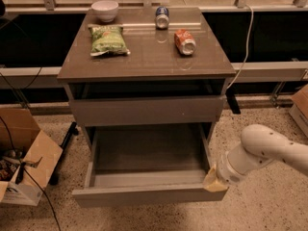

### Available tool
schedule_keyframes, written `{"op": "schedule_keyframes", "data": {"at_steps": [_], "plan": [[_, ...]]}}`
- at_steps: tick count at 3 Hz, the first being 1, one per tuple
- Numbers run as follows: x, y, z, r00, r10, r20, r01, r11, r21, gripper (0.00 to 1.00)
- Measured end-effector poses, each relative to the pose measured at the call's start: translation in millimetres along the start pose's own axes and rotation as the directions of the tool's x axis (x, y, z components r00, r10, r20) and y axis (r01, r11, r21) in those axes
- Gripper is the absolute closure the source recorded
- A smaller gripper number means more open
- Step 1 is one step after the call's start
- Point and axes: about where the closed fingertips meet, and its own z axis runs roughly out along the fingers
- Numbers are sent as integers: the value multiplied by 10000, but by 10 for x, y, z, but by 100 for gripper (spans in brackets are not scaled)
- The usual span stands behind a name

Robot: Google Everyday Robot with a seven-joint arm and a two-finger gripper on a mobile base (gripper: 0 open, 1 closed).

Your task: Close middle drawer

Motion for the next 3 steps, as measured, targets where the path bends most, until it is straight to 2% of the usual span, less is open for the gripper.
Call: {"op": "schedule_keyframes", "data": {"at_steps": [1, 2, 3], "plan": [[145, -52, 231, 9991, 315, 296, -302, 9987, -414, 100], [144, -39, 264, 9991, 385, 165, -377, 9983, -451, 100], [252, -5, 509, 9986, 477, -244, -480, 9988, -91, 100]]}}
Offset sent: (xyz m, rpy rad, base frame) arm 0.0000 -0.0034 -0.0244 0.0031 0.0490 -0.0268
